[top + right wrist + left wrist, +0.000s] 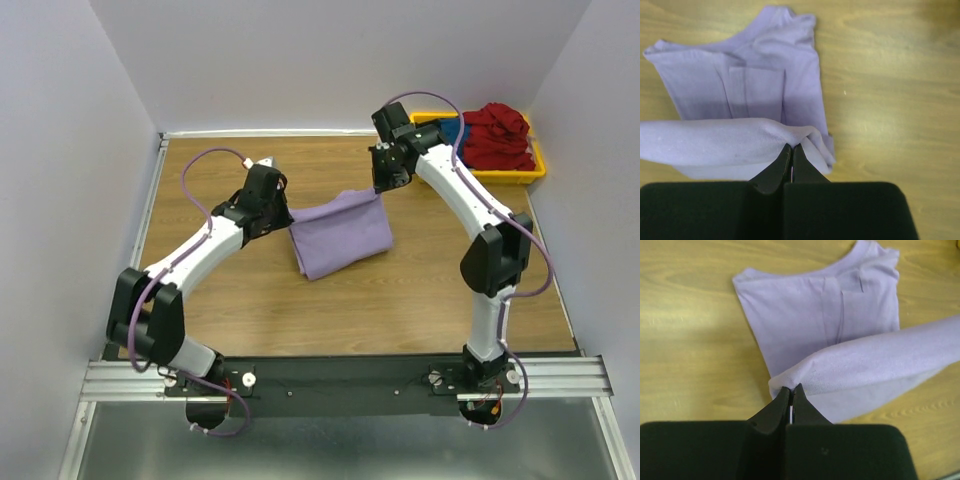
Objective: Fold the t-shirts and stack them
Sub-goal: Fold the tshirt
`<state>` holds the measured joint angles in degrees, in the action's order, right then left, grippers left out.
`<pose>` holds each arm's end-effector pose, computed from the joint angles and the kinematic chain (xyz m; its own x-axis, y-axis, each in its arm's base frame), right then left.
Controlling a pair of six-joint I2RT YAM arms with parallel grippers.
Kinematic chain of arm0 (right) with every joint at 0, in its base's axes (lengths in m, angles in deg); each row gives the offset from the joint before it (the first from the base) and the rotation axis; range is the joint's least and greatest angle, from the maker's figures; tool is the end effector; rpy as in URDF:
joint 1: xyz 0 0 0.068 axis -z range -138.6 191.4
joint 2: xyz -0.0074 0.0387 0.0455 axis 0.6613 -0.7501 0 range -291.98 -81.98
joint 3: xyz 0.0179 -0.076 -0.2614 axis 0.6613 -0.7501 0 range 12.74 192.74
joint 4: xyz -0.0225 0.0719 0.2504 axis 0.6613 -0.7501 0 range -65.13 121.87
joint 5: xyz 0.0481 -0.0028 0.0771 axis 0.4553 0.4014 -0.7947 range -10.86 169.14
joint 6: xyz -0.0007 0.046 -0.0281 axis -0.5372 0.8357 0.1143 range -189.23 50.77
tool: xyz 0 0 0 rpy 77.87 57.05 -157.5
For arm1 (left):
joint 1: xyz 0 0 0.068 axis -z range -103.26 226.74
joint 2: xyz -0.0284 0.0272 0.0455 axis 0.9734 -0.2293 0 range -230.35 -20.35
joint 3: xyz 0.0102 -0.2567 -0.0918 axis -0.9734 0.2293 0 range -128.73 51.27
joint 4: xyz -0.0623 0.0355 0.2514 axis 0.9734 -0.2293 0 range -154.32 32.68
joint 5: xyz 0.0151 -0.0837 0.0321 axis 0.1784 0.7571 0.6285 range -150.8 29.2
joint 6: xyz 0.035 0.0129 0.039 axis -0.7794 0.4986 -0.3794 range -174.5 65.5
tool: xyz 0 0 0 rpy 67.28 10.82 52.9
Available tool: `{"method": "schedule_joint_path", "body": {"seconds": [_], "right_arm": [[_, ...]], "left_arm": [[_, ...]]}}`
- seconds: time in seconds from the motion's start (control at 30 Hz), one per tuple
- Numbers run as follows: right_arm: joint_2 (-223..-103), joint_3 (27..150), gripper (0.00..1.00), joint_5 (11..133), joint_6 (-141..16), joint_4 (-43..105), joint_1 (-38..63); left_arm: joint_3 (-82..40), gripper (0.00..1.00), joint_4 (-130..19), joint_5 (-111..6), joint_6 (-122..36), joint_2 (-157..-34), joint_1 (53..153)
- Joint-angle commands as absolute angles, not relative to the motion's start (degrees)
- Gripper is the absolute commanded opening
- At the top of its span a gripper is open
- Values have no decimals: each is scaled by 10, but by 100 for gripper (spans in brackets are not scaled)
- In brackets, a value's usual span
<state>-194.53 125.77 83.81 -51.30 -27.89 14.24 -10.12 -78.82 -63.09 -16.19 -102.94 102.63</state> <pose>0.3766 0.1899 0.3253 -0.8564 -0.0944 -0.5076 -0.1621 0.9826 0.0907 0.2854 -0.1369 0.2683 -0.7329 -0.3328 -0.5934 -0.0566 0.8990 -0.4343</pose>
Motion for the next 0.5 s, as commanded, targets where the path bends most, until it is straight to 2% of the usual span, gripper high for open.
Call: {"method": "schedule_joint_path", "body": {"seconds": [0.0, 0.2, 0.47], "right_arm": [[-2002, 1306, 1, 824, -538, -238, 158], [-2085, 1335, 1, 806, -534, -162, 186], [-2128, 1339, 1, 798, -530, -87, 199]], "left_arm": [[-127, 0, -735, -611, -207, -1085, 993], [-159, 0, -689, -584, -225, -1161, 965], [-171, 0, -641, -592, -219, -1216, 941]]}}
